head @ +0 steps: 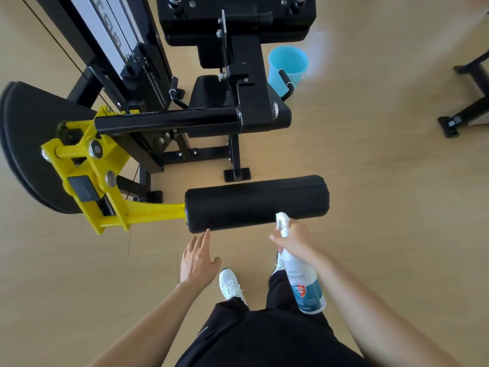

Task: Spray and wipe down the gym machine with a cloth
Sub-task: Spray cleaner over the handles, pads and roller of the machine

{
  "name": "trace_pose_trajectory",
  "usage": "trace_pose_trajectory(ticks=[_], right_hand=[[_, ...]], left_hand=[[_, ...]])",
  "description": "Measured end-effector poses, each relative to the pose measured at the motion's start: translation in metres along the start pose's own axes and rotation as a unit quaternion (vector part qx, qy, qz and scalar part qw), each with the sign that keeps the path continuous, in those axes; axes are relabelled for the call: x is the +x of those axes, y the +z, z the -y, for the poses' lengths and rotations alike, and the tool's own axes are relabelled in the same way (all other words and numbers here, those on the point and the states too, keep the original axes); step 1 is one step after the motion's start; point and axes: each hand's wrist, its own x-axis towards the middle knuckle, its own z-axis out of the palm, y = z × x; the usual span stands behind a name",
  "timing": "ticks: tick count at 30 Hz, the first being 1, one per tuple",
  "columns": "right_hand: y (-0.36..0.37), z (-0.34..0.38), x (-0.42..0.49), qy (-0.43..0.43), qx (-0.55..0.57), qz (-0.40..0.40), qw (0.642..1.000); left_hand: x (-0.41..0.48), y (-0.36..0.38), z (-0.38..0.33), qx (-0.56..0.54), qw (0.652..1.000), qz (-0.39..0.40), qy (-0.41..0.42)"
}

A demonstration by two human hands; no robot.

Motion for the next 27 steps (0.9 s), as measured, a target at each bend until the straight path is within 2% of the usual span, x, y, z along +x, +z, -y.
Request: trace_pose_trajectory(ticks=[2,8,14,17,21,27], right_hand=[[0.011,0.015,-0.004,-0.045,-0.013,0.027,0.999],[0.036,0.056,-0.012,-0.124,-0.1,0.044,0.986],[0.041,0.058,-0.005,-0.155,-0.054,0.023,0.986],[0.033,0.045,0.002,-0.125,-0.051,-0.013,0.991],[0.013,0.015,0.014,-0.063,-0.041,-0.048,0.996],[-0.027,-0.029,0.02,0.027,0.086,-0.073,0.993]], left_hand=[[-0.003,-0.001,0.001,-0.021,1.0,-0.016,-0.011],[0.01,-0.027,0.0,-0.05,0.995,-0.089,-0.012],[0.04,-0.061,-0.007,-0.058,0.988,-0.142,-0.005],[0.055,-0.071,-0.015,-0.047,0.99,-0.132,0.01],[0.062,-0.061,-0.021,0.018,0.998,-0.06,0.03],[0.044,-0.036,-0.016,0.036,0.998,-0.05,0.03]])
